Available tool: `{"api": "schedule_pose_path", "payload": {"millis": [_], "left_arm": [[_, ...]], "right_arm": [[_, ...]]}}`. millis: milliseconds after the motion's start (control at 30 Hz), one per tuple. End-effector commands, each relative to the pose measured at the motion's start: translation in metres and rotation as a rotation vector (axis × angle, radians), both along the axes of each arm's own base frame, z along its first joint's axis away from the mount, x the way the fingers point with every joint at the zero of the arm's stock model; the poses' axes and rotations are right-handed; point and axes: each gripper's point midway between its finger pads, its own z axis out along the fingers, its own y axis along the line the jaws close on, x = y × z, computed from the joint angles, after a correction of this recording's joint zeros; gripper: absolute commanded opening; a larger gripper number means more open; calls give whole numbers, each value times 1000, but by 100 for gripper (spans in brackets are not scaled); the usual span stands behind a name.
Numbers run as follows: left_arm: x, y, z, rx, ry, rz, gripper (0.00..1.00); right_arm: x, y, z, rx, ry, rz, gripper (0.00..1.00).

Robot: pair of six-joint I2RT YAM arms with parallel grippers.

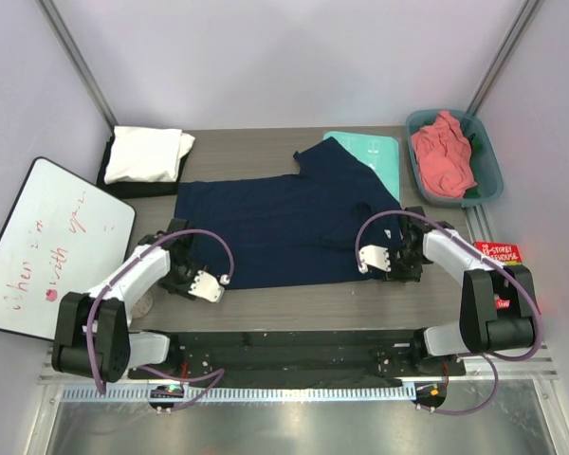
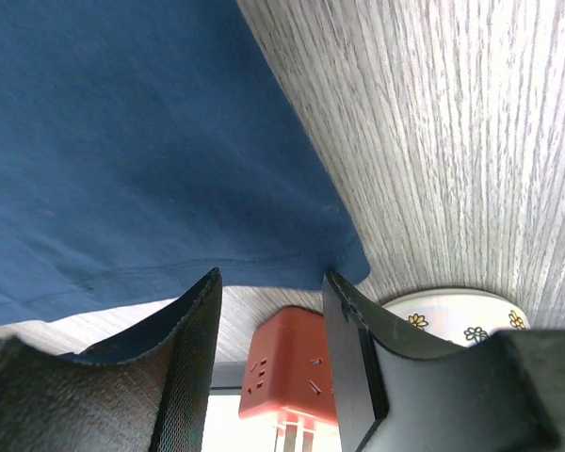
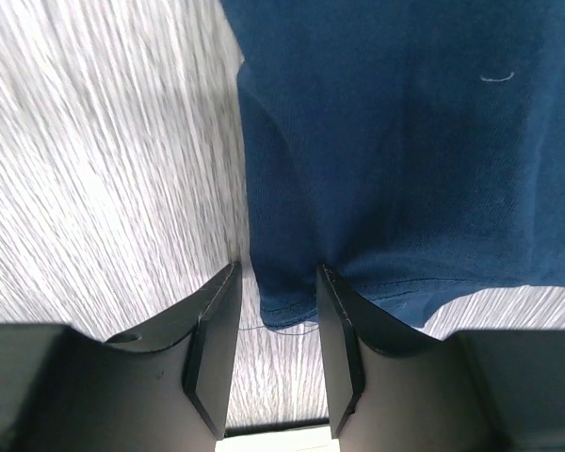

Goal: Fold and stack the t-shirts
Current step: Fold the flattened tshirt in 1/3 of the way

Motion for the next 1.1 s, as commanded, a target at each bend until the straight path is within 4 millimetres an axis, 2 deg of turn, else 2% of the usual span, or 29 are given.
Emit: {"api": "schedule_pose_path", "payload": {"millis": [0, 100, 267, 333, 367, 400, 433, 500, 533, 567, 600, 700, 733, 800, 833, 867, 933, 1067], "left_arm": [[9, 5, 5, 28, -27, 4, 47], [11, 5, 5, 27, -35, 10, 47], [12, 2, 16, 2, -55, 18, 48], [16, -4, 30, -36, -90, 20, 50], [18, -7, 37, -51, -106, 21, 50], [25, -10, 54, -71, -159, 17, 52], [24, -10, 61, -77, -171, 17, 54], [33, -22, 85, -148, -251, 5, 60], [40, -25, 92, -166, -293, 3, 62], [45, -29, 98, -194, -323, 1, 64], [50, -32, 103, -208, -351, -1, 66], [65, -42, 108, -256, -402, -16, 70], [74, -45, 108, -268, -422, -18, 70], [86, -48, 108, -282, -453, -1, 70], [90, -48, 103, -280, -445, 9, 70], [93, -49, 103, -277, -453, 16, 69], [101, -49, 103, -266, -470, 50, 69], [108, -47, 108, -230, -492, 94, 69]], "right_arm": [[-5, -16, -1, -42, 25, -11, 43], [0, -15, 3, -33, 11, -13, 43], [1, -10, 17, -3, -2, -7, 47], [0, -1, 38, 43, -7, 4, 50], [1, 9, 56, 98, -18, 12, 52], [4, 13, 72, 123, -59, 15, 54], [8, 18, 85, 147, -94, 16, 55], [33, 30, 120, 227, -233, -15, 56], [44, 33, 129, 254, -280, -38, 56], [63, 38, 144, 293, -359, -71, 56], [69, 44, 148, 326, -374, -64, 56], [86, 58, 150, 325, -409, -11, 55], [86, 70, 140, 315, -377, 34, 54], [88, 78, 132, 274, -362, 96, 52], [89, 85, 121, 269, -327, 119, 52], [90, 99, 122, 275, -322, 166, 52], [93, 113, 115, 285, -295, 208, 51], [118, 133, 99, 304, -232, 224, 48]]}}
